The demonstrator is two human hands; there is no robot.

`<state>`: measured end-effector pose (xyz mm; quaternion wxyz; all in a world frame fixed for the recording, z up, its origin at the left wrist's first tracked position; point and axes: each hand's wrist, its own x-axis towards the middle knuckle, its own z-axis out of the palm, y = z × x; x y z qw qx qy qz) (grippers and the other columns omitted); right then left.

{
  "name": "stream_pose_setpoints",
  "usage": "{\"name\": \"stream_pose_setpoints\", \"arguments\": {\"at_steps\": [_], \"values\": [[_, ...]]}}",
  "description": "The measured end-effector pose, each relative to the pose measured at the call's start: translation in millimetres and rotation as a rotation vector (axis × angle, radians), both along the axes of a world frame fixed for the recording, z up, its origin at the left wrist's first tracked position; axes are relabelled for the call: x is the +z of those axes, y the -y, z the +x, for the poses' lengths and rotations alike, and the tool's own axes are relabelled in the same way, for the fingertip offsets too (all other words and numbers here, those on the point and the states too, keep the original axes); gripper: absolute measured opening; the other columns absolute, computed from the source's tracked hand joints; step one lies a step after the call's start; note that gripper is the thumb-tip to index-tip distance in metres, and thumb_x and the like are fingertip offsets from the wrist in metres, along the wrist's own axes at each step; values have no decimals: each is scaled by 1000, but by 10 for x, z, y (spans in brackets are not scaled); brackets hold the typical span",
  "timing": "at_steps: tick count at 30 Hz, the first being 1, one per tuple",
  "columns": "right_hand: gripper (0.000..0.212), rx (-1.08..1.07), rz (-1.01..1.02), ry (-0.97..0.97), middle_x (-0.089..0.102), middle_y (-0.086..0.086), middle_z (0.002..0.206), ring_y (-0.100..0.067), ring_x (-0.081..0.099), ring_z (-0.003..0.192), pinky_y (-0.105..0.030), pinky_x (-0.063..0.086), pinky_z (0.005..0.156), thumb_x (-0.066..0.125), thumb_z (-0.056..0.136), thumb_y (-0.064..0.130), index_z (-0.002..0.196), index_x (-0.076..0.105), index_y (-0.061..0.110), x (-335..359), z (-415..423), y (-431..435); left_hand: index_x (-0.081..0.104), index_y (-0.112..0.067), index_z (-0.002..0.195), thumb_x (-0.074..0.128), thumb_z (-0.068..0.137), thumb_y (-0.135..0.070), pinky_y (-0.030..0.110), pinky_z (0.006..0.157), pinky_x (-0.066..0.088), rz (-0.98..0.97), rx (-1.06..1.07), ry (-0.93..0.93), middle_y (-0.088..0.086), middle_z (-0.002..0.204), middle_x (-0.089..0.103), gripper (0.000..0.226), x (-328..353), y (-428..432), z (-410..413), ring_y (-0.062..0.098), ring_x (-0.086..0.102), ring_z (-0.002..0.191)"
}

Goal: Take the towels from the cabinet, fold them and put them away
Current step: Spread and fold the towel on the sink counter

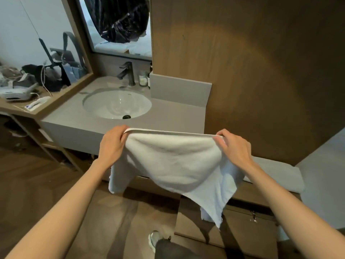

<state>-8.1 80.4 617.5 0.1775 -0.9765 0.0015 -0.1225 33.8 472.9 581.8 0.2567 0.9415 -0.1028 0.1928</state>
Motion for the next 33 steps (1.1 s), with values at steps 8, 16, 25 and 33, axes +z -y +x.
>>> {"name": "stream_pose_setpoints", "arguments": {"at_steps": [8,16,25,33], "values": [[39,117,-142,-33,59,11,85,-14,54,76,-31,34,61,45,91,64,91,58,26,-243,864,-259,63,-11,97,47,99,-22,38,67,41,-64,89,-80,10,91,62,20,-67,-329,999,28,55,81],[29,46,-240,-34,62,1,86,-18,54,83,-34,30,77,37,103,31,82,56,21,-645,2119,-333,65,-7,91,52,96,-28,35,69,38,8,43,-219,16,85,62,26,-311,-377,2230,35,57,82],[28,-64,-316,-92,64,-3,102,-24,53,100,-33,11,68,35,103,29,98,60,19,-770,3193,-385,64,-6,93,49,98,-26,39,72,43,-12,60,-389,18,91,62,25,-642,-256,3380,38,58,86],[33,-241,-241,-196,58,-8,117,-28,43,111,-37,26,92,35,103,30,113,63,16,-1005,3607,-462,59,-5,86,50,98,-31,39,74,41,-57,110,-483,17,90,59,30,-863,-107,3845,36,56,88]]}}
